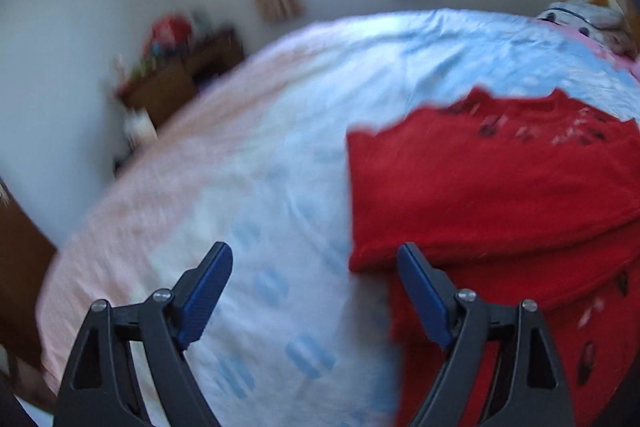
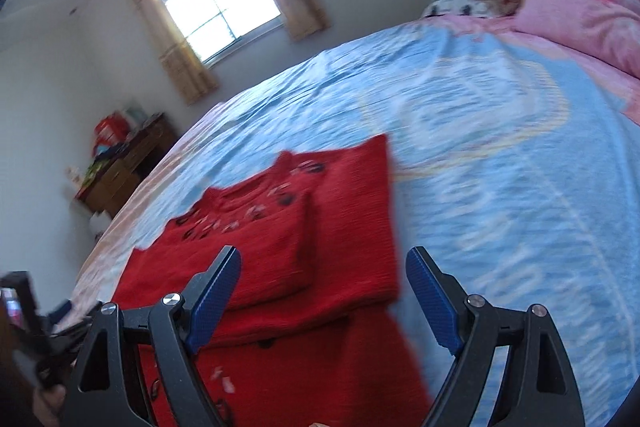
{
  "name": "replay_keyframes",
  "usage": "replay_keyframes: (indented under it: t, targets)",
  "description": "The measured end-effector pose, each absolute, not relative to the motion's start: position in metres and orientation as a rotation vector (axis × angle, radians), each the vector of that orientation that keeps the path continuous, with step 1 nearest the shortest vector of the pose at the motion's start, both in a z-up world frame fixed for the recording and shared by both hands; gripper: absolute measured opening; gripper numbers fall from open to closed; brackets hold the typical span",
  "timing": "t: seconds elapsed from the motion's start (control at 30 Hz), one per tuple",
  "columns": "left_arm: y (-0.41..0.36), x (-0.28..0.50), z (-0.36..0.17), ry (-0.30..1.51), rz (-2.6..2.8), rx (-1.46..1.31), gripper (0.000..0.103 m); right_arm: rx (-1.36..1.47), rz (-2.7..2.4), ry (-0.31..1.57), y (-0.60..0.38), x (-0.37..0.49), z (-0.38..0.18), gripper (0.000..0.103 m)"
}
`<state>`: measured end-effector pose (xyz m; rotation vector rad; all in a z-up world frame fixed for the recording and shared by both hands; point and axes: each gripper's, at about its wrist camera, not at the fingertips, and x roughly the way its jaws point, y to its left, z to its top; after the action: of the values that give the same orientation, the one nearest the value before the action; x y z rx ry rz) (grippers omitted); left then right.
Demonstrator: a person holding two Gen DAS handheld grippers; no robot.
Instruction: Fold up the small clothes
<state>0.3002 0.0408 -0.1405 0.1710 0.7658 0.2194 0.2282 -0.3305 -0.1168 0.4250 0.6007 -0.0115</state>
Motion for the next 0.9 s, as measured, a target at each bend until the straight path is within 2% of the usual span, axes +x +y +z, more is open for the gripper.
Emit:
replay_keyframes:
  t: [0.1, 0.13, 0.17, 0.2, 0.23, 0.3, 0.33, 0.37, 0.7, 0.9]
  targets:
    - [0.047, 0.309, -0.155, 0.801, 0.232, 0.151, 0.087, 0.34, 0.017, 0.648, -0.309, 0.243, -0.117, 0.081]
    - [0.048, 0.312, -0.158, 0.811, 0.23, 0.137, 0.088, 0.31, 0.005, 0.67, -0.305, 0.249, -0.118, 0.074]
    - [0.05, 0.314, -0.159, 0.813, 0.231, 0.111, 0.091, 0.286, -0.008, 0.692, -0.303, 0.256, -0.121, 0.069]
    - [0.053, 0.315, -0.159, 0.815, 0.245, 0.083, 0.097, 0.272, -0.013, 0.722, -0.301, 0.263, -0.124, 0.069]
    - [0.055, 0.316, -0.159, 0.818, 0.254, 0.069, 0.099, 0.258, -0.016, 0.754, -0.3, 0.269, -0.128, 0.068]
    - [0.058, 0.313, -0.163, 0.81, 0.257, 0.033, 0.102, 0.199, -0.035, 0.779, -0.295, 0.276, -0.132, 0.053]
    - [0.059, 0.311, -0.163, 0.802, 0.259, 0.021, 0.102, 0.166, -0.026, 0.777, -0.292, 0.276, -0.131, 0.027]
    - [0.059, 0.307, -0.165, 0.793, 0.262, 0.02, 0.102, 0.152, -0.007, 0.781, -0.29, 0.276, -0.131, 0.008]
    - [0.061, 0.31, -0.171, 0.792, 0.267, 0.01, 0.103, 0.129, -0.08, 0.645, -0.304, 0.247, -0.1, 0.004]
    - [0.06, 0.309, -0.171, 0.786, 0.27, 0.013, 0.103, 0.109, -0.137, 0.713, -0.319, 0.25, -0.119, 0.004]
